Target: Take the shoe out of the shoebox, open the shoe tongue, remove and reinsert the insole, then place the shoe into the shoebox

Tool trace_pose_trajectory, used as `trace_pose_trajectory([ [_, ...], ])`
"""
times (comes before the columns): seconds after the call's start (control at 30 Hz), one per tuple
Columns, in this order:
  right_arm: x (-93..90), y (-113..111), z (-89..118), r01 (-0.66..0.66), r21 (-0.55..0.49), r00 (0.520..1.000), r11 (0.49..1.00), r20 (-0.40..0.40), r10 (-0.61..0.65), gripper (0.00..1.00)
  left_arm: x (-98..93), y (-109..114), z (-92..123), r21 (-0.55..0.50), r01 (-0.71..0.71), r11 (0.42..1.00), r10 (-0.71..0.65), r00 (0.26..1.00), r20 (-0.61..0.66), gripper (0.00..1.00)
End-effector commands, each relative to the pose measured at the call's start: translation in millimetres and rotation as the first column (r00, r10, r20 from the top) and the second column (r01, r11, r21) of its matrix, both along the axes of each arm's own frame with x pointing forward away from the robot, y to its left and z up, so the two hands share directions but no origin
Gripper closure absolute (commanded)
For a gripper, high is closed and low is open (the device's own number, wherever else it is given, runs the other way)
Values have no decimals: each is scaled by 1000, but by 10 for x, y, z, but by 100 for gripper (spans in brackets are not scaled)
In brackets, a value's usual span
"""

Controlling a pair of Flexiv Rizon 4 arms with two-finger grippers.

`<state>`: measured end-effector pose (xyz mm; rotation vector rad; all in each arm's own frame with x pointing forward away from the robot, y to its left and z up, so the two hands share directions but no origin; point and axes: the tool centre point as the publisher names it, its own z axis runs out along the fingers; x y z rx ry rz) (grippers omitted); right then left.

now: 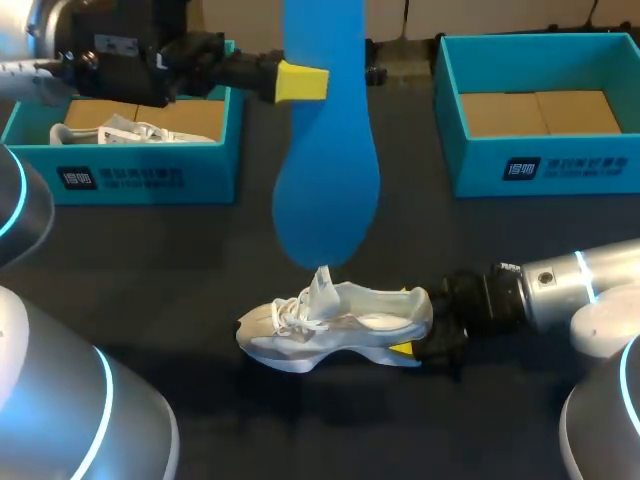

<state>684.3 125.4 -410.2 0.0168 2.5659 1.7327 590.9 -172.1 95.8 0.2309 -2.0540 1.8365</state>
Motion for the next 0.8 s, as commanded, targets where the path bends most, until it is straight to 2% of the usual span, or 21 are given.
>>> trace_pose_trajectory([
  [0.03,-4,15,0,0,-6,1000,1000,-1,0,100,18,29,14,5,6,1000,-6,1000,-4,100],
  [0.23,-11,23,-4,-2,-21,1000,1000,-2,2,100,-19,-14,57,-6,35,999,-35,999,-11,100],
  [0.27,-15,25,-2,3,-25,1000,1000,-2,-3,66,-19,-14,57,-6,35,999,-35,999,-11,100],
  [0.3,-23,7,-4,11,-25,1000,1000,-3,-11,0,-19,-14,57,-6,35,999,-35,999,-11,100],
  [0.67,-65,-195,84,71,-69,997,995,25,-69,0,-19,-14,57,-6,35,999,-35,999,-11,100],
  [0.8,-36,-297,160,84,-150,996,985,24,-81,0,-19,-14,57,-6,35,999,-35,999,-11,100],
])
